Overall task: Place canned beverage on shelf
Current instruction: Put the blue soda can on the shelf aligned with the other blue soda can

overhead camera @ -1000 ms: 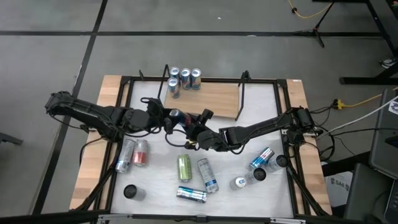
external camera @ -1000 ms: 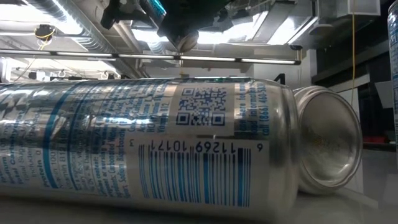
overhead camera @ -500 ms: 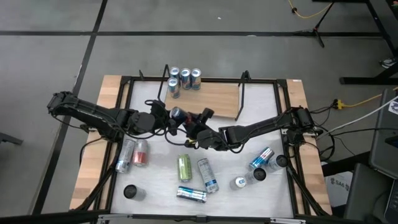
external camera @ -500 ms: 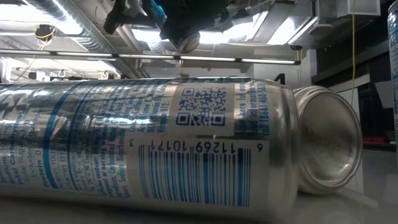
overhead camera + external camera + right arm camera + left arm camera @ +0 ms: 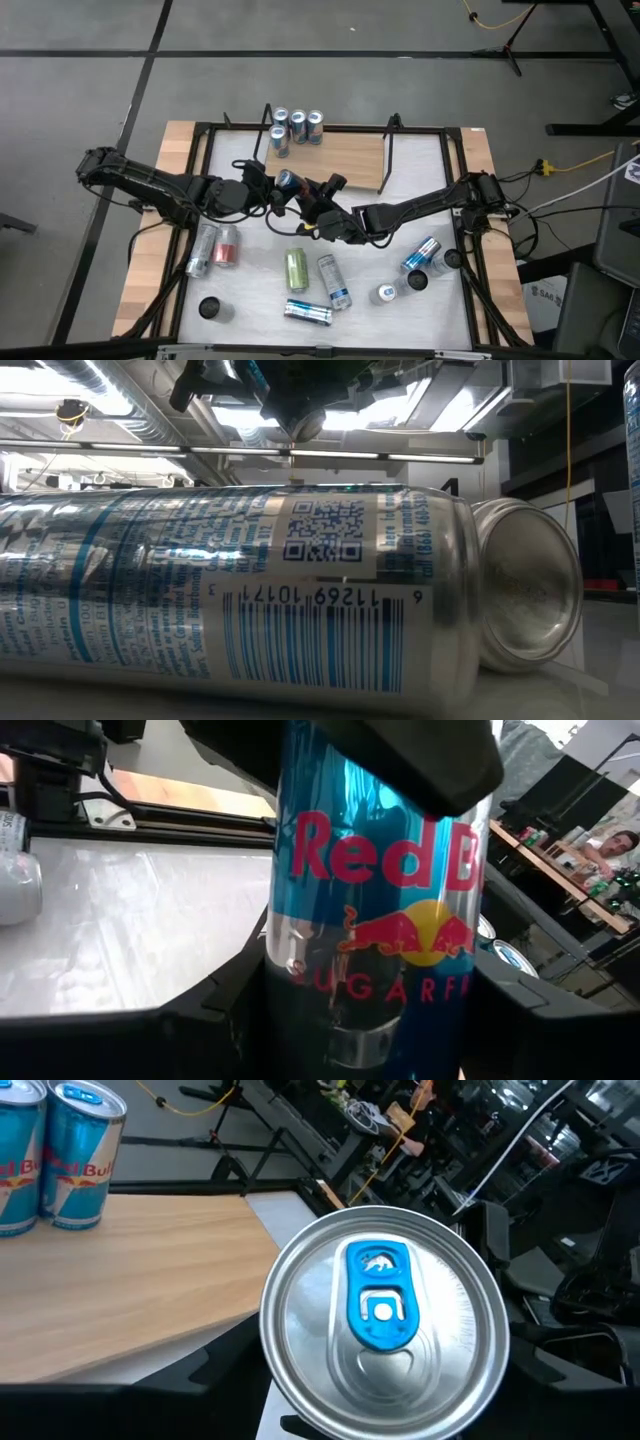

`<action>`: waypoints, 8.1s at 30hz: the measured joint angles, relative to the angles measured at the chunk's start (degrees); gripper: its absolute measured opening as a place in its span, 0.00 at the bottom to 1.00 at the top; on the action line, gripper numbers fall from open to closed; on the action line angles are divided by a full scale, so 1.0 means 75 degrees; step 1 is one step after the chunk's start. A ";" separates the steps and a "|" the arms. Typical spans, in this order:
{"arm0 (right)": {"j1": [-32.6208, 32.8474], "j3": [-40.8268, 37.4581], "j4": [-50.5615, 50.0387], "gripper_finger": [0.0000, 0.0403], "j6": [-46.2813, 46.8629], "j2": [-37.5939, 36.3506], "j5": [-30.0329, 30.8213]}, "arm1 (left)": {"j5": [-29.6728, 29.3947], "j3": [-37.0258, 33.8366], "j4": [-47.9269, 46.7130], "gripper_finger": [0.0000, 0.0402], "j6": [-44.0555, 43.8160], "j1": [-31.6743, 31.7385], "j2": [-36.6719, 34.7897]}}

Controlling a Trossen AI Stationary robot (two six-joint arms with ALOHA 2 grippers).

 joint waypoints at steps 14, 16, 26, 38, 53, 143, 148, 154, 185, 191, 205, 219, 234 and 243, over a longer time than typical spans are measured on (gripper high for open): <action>-0.0006 -0.0006 -0.0038 0.74 0.0004 -0.0003 -0.0516 | -0.0126 -0.0009 -0.0052 0.53 0.0164 0.0000 -0.0012; -0.0003 -0.0006 -0.0032 0.76 0.0004 -0.0003 -0.0616 | -0.0137 -0.0009 -0.0054 0.53 0.0299 0.0044 -0.0012; 0.0035 -0.0009 -0.0953 0.77 -0.0185 -0.0094 -0.0849 | 0.0773 -0.0009 -0.0067 0.53 0.1144 0.0710 -0.0003; -0.0148 0.0009 -0.2103 0.78 -0.0138 -0.0242 -0.0560 | 0.2297 -0.0009 0.0049 0.53 0.1957 0.1591 0.0006; -0.0304 -0.0029 -0.1757 0.78 -0.0173 -0.0417 -0.0921 | 0.2660 0.0012 -0.0034 0.53 0.2005 0.1714 -0.0029; -0.3351 -0.0014 -0.3520 0.93 0.0253 -0.1866 -0.7132 | 0.7329 0.2124 -0.2480 0.53 0.9908 0.6616 0.2701; -0.3351 -0.0020 -0.3504 0.93 0.0293 -0.1739 -0.7173 | 0.7723 0.2124 -0.2420 0.53 0.9990 0.6647 0.2887; -0.3351 -0.0020 -0.3395 0.93 0.0292 -0.1676 -0.7246 | 0.7809 0.2122 -0.2358 0.53 1.0141 0.6685 0.3299; -0.3520 -0.0020 -0.3399 0.93 0.0208 -0.1682 -0.7222 | 0.7180 0.2119 -0.2214 0.62 1.0092 0.6656 0.3698; -0.3520 -0.0020 -0.3401 0.93 0.0203 -0.1683 -0.7257 | 0.7114 0.2119 -0.2205 0.62 0.9923 0.6659 0.3698; -0.3515 -0.0020 -0.3401 0.93 0.0200 -0.1687 -0.7254 | 0.7116 0.2119 -0.2214 0.63 0.9920 0.6659 0.3698; -0.3509 -0.0020 -0.3401 0.93 0.0199 -0.1687 -0.7266 | 0.6857 0.2119 -0.2263 0.77 0.9920 0.6665 0.3698; -0.3509 -0.0020 -0.3397 0.93 0.0197 -0.1687 -0.7268 | 0.6291 0.2113 -0.2056 0.80 0.9900 0.6615 0.3025; -0.3505 -0.0015 -0.3319 0.93 0.0200 -0.1411 -0.7130 | 0.6335 0.2113 -0.2046 0.80 0.9519 0.6612 0.2385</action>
